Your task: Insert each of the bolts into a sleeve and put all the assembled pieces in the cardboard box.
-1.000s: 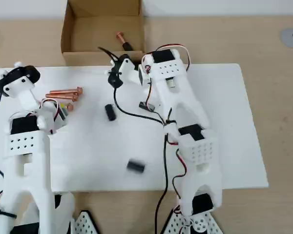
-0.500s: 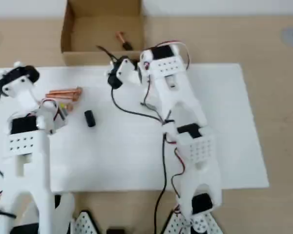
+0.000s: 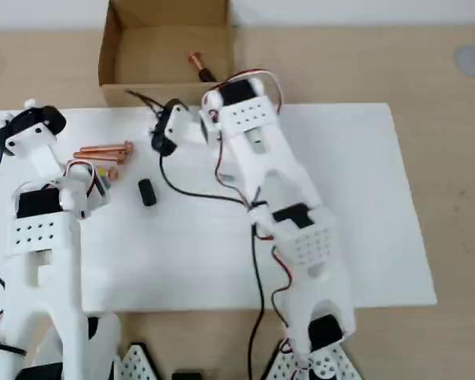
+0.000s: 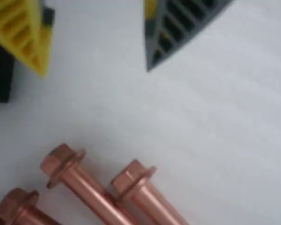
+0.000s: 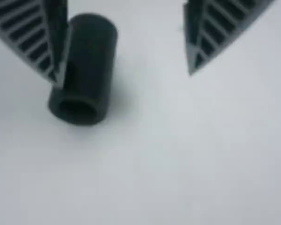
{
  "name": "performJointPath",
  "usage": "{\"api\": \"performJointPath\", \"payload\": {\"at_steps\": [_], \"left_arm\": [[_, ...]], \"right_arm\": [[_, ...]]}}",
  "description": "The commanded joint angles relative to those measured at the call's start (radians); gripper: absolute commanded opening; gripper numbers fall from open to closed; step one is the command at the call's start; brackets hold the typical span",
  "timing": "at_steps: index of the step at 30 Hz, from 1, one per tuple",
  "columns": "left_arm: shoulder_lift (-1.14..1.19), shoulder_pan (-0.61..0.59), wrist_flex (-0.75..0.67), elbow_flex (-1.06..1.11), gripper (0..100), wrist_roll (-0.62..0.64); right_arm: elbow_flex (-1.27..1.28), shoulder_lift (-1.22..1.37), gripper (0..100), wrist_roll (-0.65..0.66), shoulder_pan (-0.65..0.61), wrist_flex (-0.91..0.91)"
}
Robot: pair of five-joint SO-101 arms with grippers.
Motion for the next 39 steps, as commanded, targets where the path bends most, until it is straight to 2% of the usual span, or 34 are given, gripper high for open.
{"api": "performJointPath", "payload": {"at_steps": [1,9,21,39], "left_arm": [[-0.001,-0.012,0.005,-0.037,15,-0.008],[-0.001,-0.011,0.005,-0.037,15,-0.008],[-0.001,-0.005,0.005,-0.037,15,-0.009],[-0.001,-0.012,0.029,-0.044,15,-0.029]], "right_arm": [[-0.024,0.042,21.0,0.009,0.007,-0.017],[-0.14,0.133,21.0,0.009,0.104,0.018],[-0.298,0.136,21.0,0.009,0.11,0.135],[-0.272,0.183,21.0,-0.002,0.159,0.133]]}}
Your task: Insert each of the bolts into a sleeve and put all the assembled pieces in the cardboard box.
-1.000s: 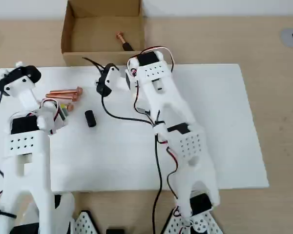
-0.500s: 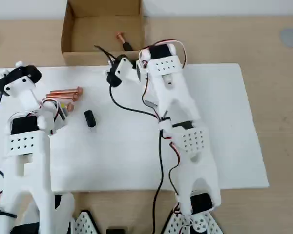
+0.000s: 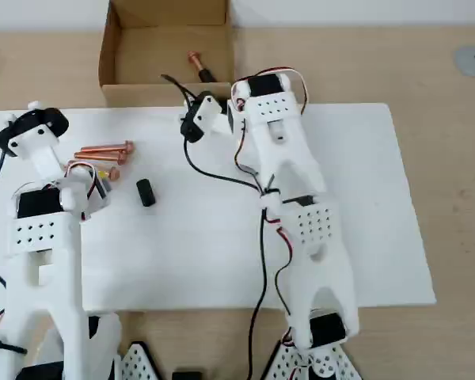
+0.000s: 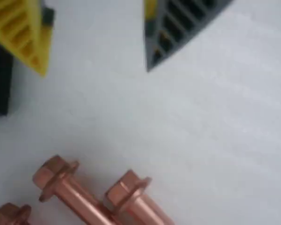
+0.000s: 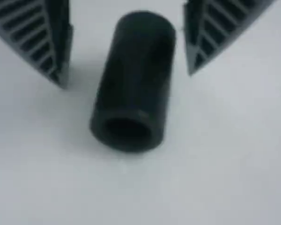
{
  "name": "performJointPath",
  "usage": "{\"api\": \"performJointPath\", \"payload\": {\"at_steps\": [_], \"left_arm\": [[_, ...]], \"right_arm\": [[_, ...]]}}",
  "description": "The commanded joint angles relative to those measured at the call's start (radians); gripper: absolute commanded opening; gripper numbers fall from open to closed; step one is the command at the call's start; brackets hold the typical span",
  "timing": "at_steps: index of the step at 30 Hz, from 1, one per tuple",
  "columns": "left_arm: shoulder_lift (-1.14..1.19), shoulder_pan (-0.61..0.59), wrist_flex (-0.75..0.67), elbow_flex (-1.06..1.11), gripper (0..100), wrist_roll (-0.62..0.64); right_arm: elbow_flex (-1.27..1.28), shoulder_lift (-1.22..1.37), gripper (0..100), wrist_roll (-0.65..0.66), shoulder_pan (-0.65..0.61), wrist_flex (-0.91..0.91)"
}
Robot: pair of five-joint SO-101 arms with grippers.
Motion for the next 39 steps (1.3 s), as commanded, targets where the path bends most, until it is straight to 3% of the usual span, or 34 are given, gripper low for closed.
{"api": "performJointPath", "payload": {"at_steps": [1,27,39], "left_arm": [[-0.001,-0.012,0.005,-0.044,15,-0.009],[-0.001,-0.008,0.006,-0.044,15,-0.009],[-0.001,-0.011,0.008,-0.044,15,-0.009]], "right_arm": [[-0.013,-0.013,21.0,-0.009,0.035,0.011],[-0.013,0.019,20.8,0.028,0.016,-0.038],[-0.033,0.097,1.2,0.021,0.039,-0.052]]}}
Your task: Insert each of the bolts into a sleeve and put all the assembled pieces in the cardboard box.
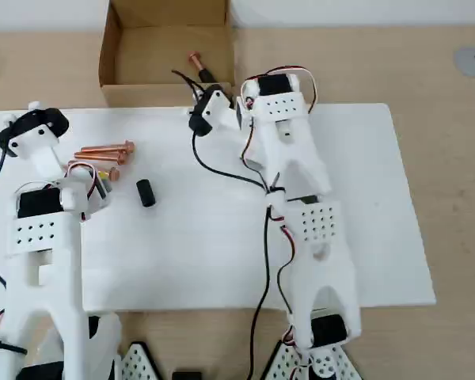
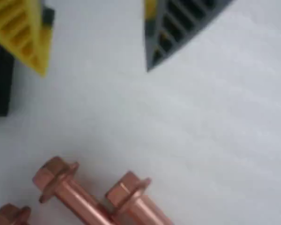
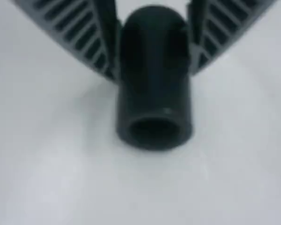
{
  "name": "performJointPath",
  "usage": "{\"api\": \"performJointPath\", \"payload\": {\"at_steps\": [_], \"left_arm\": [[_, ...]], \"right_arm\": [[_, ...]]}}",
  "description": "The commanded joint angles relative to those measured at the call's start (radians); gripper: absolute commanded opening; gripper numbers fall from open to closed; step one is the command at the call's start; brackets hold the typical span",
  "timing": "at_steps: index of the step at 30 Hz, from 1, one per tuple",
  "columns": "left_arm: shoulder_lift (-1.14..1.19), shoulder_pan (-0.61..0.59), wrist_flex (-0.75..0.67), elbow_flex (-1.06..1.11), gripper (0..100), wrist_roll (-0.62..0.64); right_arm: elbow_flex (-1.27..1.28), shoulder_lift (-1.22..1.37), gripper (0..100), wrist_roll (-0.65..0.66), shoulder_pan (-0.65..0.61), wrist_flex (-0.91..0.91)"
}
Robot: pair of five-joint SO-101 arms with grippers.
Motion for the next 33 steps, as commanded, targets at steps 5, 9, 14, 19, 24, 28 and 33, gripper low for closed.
{"api": "performJointPath", "payload": {"at_steps": [5,9,14,19,24,28,33], "left_arm": [[-0.001,-0.011,0.005,-0.044,15,-0.009],[-0.001,-0.008,0.005,-0.044,15,-0.009],[-0.001,-0.008,0.005,-0.044,15,-0.011],[-0.001,-0.006,0.005,-0.044,15,-0.011],[-0.001,-0.005,0.005,-0.044,15,-0.011],[-0.001,-0.012,0.002,-0.044,15,-0.009],[0.01,-0.012,-0.026,-0.049,15,-0.052]], "right_arm": [[-0.047,0.039,1.2,-0.002,0.033,0.015],[-0.079,0.036,1.2,-0.021,0.031,0.032],[-0.223,0.035,1.2,-0.046,0.03,0.078],[-0.202,-0.081,1.2,-0.051,0.018,0.081],[-0.062,-0.265,1.2,-0.051,-0.013,0.08],[0.018,-0.404,1.2,-0.051,-0.035,0.08],[0.162,-0.57,1.2,-0.068,-0.054,0.078]]}}
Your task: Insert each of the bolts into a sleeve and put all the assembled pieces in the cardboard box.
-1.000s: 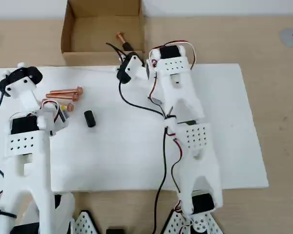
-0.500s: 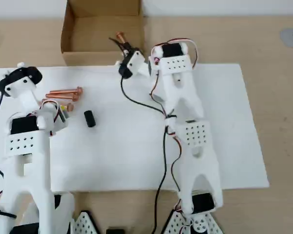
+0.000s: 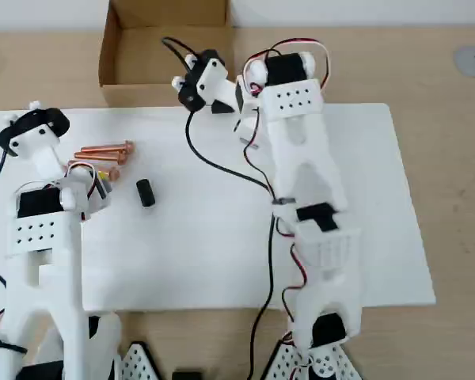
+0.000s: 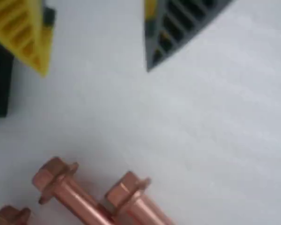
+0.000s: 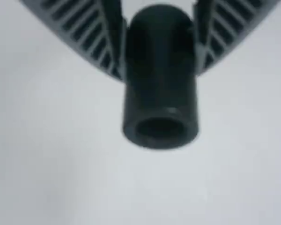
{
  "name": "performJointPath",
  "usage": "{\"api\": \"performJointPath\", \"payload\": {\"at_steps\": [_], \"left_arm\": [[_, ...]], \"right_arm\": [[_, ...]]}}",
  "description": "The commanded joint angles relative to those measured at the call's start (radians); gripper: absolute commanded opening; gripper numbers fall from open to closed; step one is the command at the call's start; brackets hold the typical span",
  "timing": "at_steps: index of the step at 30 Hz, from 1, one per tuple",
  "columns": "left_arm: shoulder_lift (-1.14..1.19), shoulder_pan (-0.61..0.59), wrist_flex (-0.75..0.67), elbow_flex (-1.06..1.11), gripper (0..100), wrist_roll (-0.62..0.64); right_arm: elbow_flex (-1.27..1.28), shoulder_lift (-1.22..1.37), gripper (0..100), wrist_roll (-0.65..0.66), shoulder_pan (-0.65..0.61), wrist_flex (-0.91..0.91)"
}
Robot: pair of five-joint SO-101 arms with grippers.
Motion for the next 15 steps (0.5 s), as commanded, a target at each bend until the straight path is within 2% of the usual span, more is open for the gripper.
{"api": "performJointPath", "payload": {"at_steps": [1,4,8,15], "left_arm": [[0.001,-0.018,-0.034,-0.055,15,-0.031],[0.015,-0.034,-0.041,-0.11,15,-0.017],[0.122,-0.072,-0.012,-0.195,15,0.074],[0.371,-0.069,-0.002,-0.293,15,0.071]], "right_arm": [[0.097,-0.177,1.2,-0.011,-0.025,0.015],[0.216,-0.269,1.2,-0.009,-0.039,0.015],[0.346,-0.36,1.2,-0.008,-0.065,0.003],[0.469,-0.444,1.2,-0.008,-0.071,-0.014]]}}
